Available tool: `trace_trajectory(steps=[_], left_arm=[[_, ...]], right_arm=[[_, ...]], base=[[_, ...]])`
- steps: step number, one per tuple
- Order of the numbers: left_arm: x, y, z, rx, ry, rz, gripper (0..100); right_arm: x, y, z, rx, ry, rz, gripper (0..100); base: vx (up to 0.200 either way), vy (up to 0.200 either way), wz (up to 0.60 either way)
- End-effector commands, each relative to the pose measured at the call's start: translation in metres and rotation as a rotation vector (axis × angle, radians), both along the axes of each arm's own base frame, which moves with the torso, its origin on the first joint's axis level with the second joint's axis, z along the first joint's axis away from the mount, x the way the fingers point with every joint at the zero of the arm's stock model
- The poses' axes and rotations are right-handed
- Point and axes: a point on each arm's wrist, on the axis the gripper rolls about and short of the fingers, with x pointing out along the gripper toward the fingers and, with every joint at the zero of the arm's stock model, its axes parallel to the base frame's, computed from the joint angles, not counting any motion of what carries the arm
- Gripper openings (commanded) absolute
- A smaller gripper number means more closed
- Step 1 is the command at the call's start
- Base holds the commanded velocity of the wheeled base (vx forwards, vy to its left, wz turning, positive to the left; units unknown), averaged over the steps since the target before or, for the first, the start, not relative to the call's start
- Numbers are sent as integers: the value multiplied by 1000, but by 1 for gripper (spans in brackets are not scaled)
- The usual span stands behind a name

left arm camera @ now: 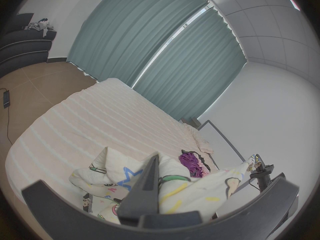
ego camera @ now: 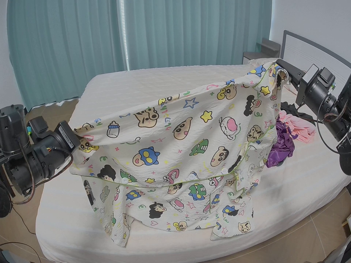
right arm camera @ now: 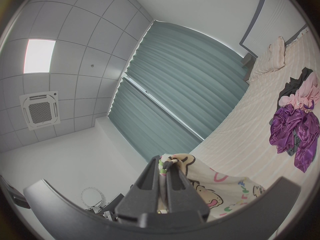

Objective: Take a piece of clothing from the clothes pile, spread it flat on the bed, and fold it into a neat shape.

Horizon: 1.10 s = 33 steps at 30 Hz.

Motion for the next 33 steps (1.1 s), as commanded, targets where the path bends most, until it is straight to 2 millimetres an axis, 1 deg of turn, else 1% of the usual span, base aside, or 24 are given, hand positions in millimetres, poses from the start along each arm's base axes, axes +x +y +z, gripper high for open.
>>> trace_trajectory(steps=[1,4,8,11,17,23,33], left_arm=[[18,-1,-15,25,62,21,0],[21,2,-18,31,77,34,0],[34,8,-26,34,89,74,0],[39,7,-31,30,83,80,0],[44,6,-37,30,89,84,0],[44,9,-37,27,89,93,0],[40,12,-43,38,111,102,0]], right_arm=[[10,3,-12,-15,35,-3,0],[14,4,-17,-22,53,-12,0],[24,7,-28,-22,83,-44,0],[28,8,-34,-31,101,-47,0],[34,9,-43,-36,126,-55,0],[34,9,-44,-37,131,-55,0],[37,10,-47,-39,138,-55,0]], base=[[0,0,0],[0,0,0],[0,0,0],[0,0,0],[0,0,0],[0,0,0],[0,200,0]])
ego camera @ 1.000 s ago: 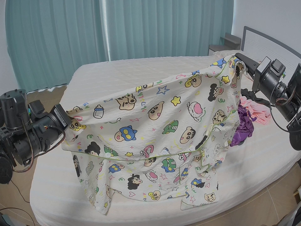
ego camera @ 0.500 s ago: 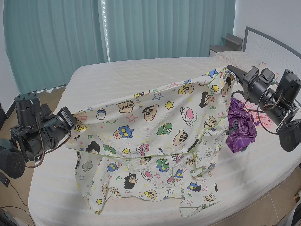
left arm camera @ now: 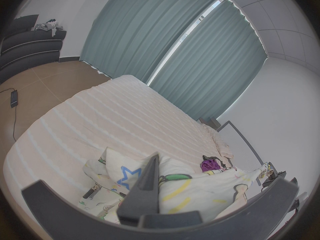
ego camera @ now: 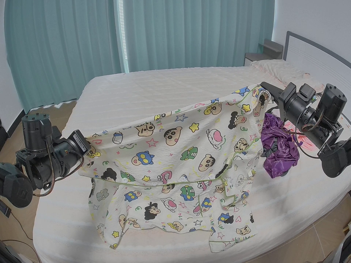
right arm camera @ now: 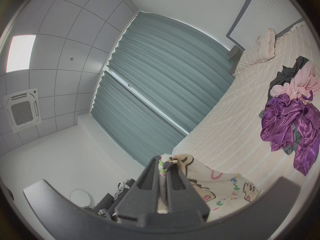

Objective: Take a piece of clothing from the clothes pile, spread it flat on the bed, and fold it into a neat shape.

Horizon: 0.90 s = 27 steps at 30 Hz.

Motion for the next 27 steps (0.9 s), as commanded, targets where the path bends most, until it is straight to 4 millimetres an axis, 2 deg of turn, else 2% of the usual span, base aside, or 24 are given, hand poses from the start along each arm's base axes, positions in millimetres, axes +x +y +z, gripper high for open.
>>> trace_trajectory(steps=[1,16,20,25,27], left_arm=[[-2,1,-2,3,8,3,0],[3,0,-5,4,19,-5,0],[16,-3,-12,8,40,-7,0],[41,-9,-20,11,59,-4,0],[60,-13,-31,19,81,1,0]], right_arm=[[2,0,-2,-3,5,-1,0],[3,-4,-2,-14,-1,-18,0],[11,-6,-5,-27,-4,-34,0],[24,-9,-14,-35,15,-70,0],[35,-7,-29,-67,44,-83,0]], base=[[0,200,0],[0,13,0],[0,0,0],[0,0,0],[0,0,0]])
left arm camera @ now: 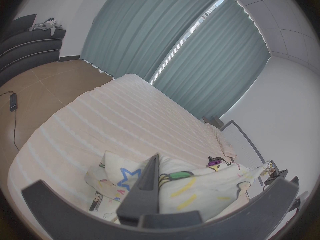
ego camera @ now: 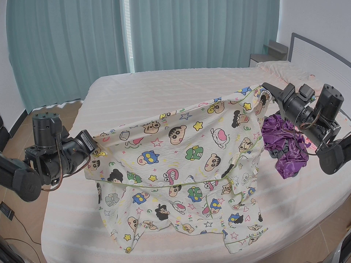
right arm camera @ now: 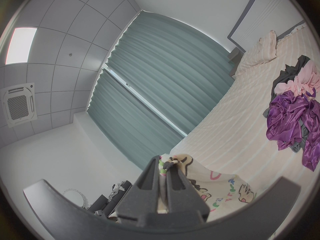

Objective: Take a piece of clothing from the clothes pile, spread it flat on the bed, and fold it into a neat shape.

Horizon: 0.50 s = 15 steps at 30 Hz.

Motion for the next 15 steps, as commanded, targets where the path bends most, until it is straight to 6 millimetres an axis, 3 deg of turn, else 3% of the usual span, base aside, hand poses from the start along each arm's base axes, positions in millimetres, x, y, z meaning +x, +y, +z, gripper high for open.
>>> trace_trajectory(steps=[1,15], left_arm=[[38,-8,-24,15,58,9,0],[131,-11,-83,25,104,61,0]], right_arm=[[23,1,-27,-44,56,-31,0],[108,4,-85,-58,167,-205,0]], base=[[0,0,0],[0,0,0]])
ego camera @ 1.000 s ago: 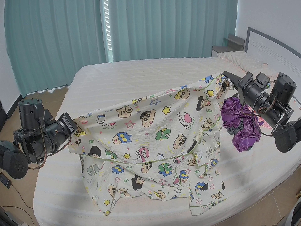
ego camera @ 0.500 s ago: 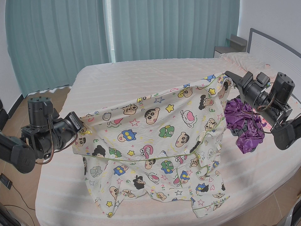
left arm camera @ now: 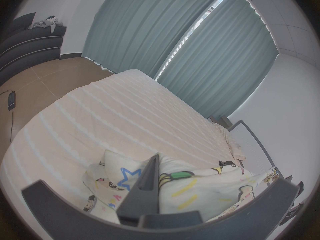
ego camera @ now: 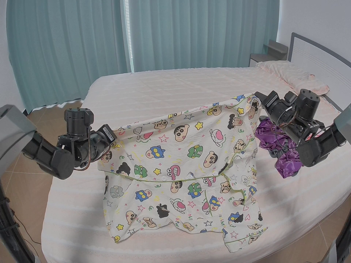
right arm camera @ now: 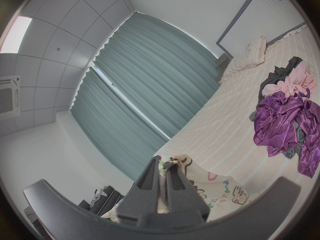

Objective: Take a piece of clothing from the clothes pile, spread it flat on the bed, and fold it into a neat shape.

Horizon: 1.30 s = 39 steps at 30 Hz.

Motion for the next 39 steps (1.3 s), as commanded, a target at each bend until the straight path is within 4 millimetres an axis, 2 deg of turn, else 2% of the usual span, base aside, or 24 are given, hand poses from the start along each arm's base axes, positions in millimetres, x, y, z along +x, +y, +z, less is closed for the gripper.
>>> trace_trajectory(steps=[1,2,3,5,9,10,11,12,13,17,20,24,27,28,32,35,39], left_arm=[[38,2,-47,14,69,27,0],[44,2,-55,17,78,31,0],[44,2,-55,17,78,31,0],[60,3,-70,31,80,68,0],[82,7,-89,51,74,122,0],[84,7,-90,53,74,125,100],[92,9,-95,59,79,144,100],[92,9,-95,60,80,145,100],[105,13,-102,71,94,173,100],[120,18,-116,95,121,225,100],[133,28,-121,109,104,286,100],[141,46,-112,99,62,331,100],[146,57,-104,97,34,361,100],[151,67,-96,96,4,397,100],[150,79,-92,94,12,423,100],[143,84,-90,97,47,429,100],[128,82,-84,66,80,400,100]], right_arm=[[40,3,-45,-17,98,-52,0],[46,5,-54,-19,108,-51,0],[46,5,-54,-19,108,-51,0],[58,8,-72,-22,129,-52,0],[74,12,-86,-19,151,-57,0],[76,12,-87,-16,150,-58,0],[82,13,-90,-4,161,-61,0],[82,13,-90,-1,163,-61,100],[90,16,-95,23,188,-51,100],[106,21,-105,78,223,-57,100],[119,18,-110,146,209,-124,100],[126,9,-95,286,196,-175,100],[127,7,-92,310,211,-177,100],[128,3,-89,314,208,-187,100],[128,-5,-96,293,268,-217,100],[127,-11,-86,300,301,-222,100],[123,-4,-80,359,371,-216,100]], base=[[0,0,0],[0,0,0],[0,0,0],[0,0,0],[0,0,0],[0,0,0],[0,0,0],[0,0,0],[0,0,0],[0,0,0],[0,0,0],[0,0,0],[0,0,0],[0,0,0],[0,0,0],[0,0,0],[0,0,0]])
